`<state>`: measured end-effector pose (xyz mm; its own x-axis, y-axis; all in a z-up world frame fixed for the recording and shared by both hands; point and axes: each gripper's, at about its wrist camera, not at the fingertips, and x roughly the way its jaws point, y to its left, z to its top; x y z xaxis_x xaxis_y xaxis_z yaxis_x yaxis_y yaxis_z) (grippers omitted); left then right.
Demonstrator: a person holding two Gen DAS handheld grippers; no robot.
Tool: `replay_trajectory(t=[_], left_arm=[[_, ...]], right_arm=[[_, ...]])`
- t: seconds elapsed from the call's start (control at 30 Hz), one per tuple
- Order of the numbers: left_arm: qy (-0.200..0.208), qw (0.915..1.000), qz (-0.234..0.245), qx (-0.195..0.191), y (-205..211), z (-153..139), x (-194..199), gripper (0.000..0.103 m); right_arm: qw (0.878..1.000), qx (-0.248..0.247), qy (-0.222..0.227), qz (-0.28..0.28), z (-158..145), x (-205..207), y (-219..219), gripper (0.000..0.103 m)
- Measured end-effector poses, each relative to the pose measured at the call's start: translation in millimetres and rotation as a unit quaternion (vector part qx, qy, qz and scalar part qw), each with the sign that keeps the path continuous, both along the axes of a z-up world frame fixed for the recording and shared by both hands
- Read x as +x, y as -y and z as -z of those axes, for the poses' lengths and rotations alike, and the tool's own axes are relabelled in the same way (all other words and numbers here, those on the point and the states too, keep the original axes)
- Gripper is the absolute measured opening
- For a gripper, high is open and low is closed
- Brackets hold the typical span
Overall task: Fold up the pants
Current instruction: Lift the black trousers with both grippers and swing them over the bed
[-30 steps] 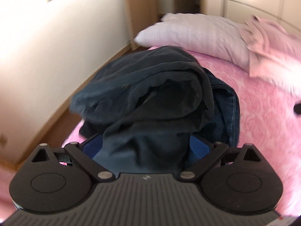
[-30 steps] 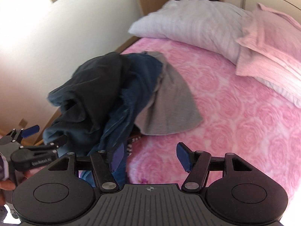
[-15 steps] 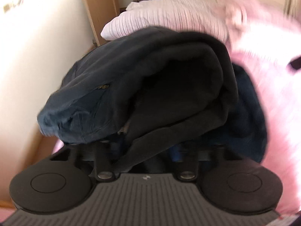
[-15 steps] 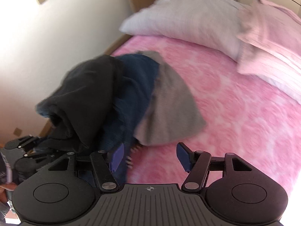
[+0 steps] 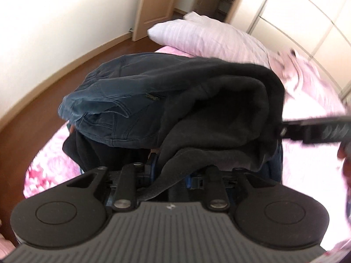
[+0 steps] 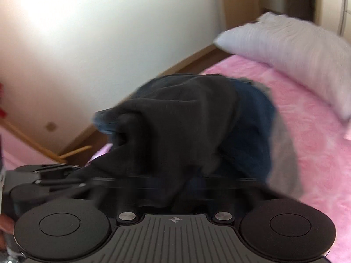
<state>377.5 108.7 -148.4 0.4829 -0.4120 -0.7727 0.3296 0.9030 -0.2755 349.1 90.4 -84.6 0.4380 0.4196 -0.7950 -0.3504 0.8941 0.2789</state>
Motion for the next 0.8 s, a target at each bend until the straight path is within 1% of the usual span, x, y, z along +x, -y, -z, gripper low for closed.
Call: replay_trajectory(t=[0.07,0.13,0.2,0.27,0.3,0.37,0.4,0.47,0.57,0.63,0.7,0.8], left_arm=[[0.008,1.0,-0.003,0.0,0,-7,1,0.017],[0.026,0.9996,-0.003,0.006,1,-19,-1,0.016],[0.048,0.9988,-0.01,0.003,-1,-36,-5,0.014],[0.085,0.9963,-0.013,0.007,-1,-59,-11,0.012],[0.107,0.9942,-0.013,0.007,0,-73,-14,0.012],[0.15,0.9885,-0.012,0.007,2,-100,-18,0.011],[0.174,0.9846,-0.012,0.005,4,-115,-21,0.011],[0.22,0.9754,-0.008,-0.009,7,-147,-29,0.011],[0.286,0.9575,0.017,-0.035,21,-196,-46,0.011],[0.327,0.9428,0.042,-0.05,40,-228,-61,0.011],[0.35,0.9315,0.07,-0.07,62,-254,-77,0.011],[0.367,0.9165,0.121,-0.103,106,-284,-102,0.011]], right_arm=[[0.999,0.023,0.023,0.014,-4,-4,4,0.003],[0.996,0.057,0.069,0.027,-20,-15,13,0.003],[0.988,0.089,0.118,0.039,-44,-26,24,0.003],[0.979,0.14,0.137,0.053,-66,-31,35,0.002],[0.975,0.155,0.148,0.057,-78,-32,39,0.002],[0.966,0.173,0.186,0.057,-102,-41,45,0.002],[0.958,0.187,0.208,0.061,-117,-45,49,0.002],[0.941,0.218,0.251,0.068,-146,-58,62,0.002],[0.915,0.237,0.314,0.088,-194,-82,94,0.003],[0.898,0.242,0.352,0.109,-221,-106,120,0.003],[0.882,0.232,0.387,0.135,-242,-135,151,0.003],[0.861,0.218,0.42,0.183,-263,-185,204,0.003]])
